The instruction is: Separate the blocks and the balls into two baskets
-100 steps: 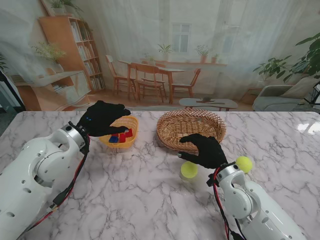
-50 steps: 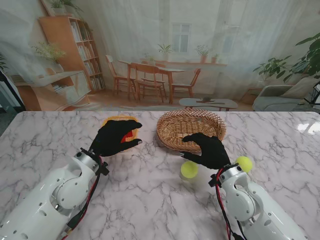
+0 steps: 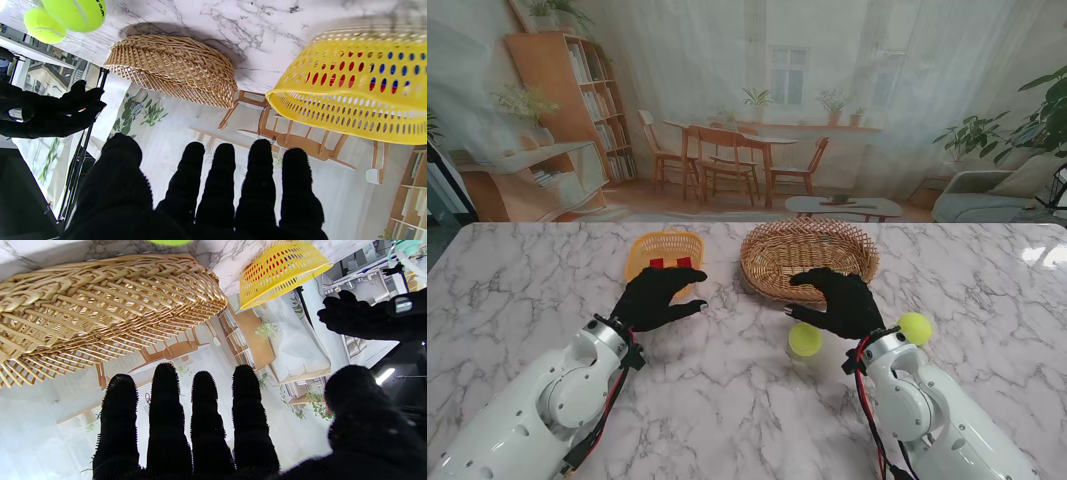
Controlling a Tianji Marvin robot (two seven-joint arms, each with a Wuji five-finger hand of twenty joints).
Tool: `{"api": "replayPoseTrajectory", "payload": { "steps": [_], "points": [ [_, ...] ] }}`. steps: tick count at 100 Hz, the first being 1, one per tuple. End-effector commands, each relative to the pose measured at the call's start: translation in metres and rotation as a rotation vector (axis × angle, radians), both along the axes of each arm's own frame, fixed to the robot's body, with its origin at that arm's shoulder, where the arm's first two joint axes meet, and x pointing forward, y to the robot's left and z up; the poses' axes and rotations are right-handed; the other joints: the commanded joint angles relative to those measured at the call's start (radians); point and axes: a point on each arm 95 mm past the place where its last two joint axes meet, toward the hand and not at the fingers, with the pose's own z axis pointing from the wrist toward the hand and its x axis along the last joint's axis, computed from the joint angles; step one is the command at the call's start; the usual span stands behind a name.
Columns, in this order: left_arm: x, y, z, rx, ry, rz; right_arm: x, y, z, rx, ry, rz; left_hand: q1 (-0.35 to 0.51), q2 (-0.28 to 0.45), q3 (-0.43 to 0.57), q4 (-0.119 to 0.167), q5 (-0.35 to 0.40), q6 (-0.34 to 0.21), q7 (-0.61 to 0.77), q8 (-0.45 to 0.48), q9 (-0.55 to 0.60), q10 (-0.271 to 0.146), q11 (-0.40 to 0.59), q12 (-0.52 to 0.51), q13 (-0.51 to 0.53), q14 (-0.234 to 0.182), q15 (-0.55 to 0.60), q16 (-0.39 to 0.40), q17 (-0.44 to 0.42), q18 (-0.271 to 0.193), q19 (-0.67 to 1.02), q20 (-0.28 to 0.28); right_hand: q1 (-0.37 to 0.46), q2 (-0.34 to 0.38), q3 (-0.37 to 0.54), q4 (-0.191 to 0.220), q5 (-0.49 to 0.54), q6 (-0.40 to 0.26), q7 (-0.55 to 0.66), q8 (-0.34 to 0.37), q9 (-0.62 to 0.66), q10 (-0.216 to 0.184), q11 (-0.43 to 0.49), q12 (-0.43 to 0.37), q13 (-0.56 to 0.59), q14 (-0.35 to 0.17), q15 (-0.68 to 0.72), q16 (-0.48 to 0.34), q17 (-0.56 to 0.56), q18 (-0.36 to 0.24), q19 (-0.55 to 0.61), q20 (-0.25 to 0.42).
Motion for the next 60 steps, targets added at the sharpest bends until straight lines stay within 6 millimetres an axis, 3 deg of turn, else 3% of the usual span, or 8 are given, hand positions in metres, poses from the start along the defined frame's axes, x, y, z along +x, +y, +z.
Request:
{"api": "replayPoseTrajectory", "payload": {
  "steps": [1, 12, 26, 60],
  "points": [
    [0.001, -0.001, 0.0, 0.007, -0.001, -0.01, 0.0, -0.001, -0.002, -0.011, 0.006, -0.004, -0.004, 0.048, -0.026, -0.01, -0.012, -0.004, -0.011, -0.008, 0.012, -0.009, 0.014, 0.006, 0.015, -0.003, 0.003, 0.008, -0.013, 0.023, 0.02, 0.024, 0.004, 0.041, -0.007, 0.024, 0.022, -0.024, 0.002, 0.019, 0.003, 0.008, -0.012, 0.001, -0.009, 0.02, -0.016, -0.017, -0.008, 0.0, -0.006, -0.002],
    [0.002, 0.001, 0.001, 0.021, 0.0, -0.026, 0.0, -0.006, 0.0, -0.017, -0.009, -0.013, -0.002, 0.05, -0.025, -0.01, -0.01, -0.002, -0.009, -0.008, 0.013, -0.009, 0.016, 0.009, 0.013, -0.003, 0.002, 0.009, -0.015, 0.023, 0.018, 0.026, 0.003, 0.039, -0.007, 0.023, 0.021, -0.025, 0.002, 0.019, 0.0, 0.009, -0.016, -0.001, -0.021, 0.026, -0.031, -0.027, -0.012, 0.0, -0.01, -0.006],
    [0.002, 0.005, -0.001, 0.065, -0.002, -0.048, -0.002, -0.019, 0.002, -0.035, -0.048, -0.039, -0.004, 0.05, -0.026, -0.01, -0.011, -0.002, -0.009, -0.008, 0.017, -0.01, 0.018, 0.011, 0.016, -0.004, 0.001, 0.01, -0.012, 0.025, 0.017, 0.029, 0.001, 0.042, -0.007, 0.023, 0.019, -0.028, 0.003, 0.02, -0.009, 0.009, -0.014, -0.001, -0.027, -0.005, -0.029, -0.029, -0.025, -0.003, -0.019, -0.011],
    [0.005, 0.004, -0.003, 0.085, 0.002, -0.048, -0.014, -0.074, 0.002, -0.17, -0.075, -0.149, -0.004, 0.052, -0.025, -0.009, -0.023, -0.004, -0.015, -0.012, 0.015, -0.011, 0.016, 0.011, 0.016, -0.003, -0.001, 0.01, -0.013, 0.025, 0.012, 0.031, -0.002, 0.043, -0.007, 0.023, 0.016, -0.027, 0.006, 0.023, -0.029, 0.008, -0.007, 0.002, -0.053, -0.014, -0.015, -0.022, -0.04, -0.006, -0.022, -0.011]
  ]
}}
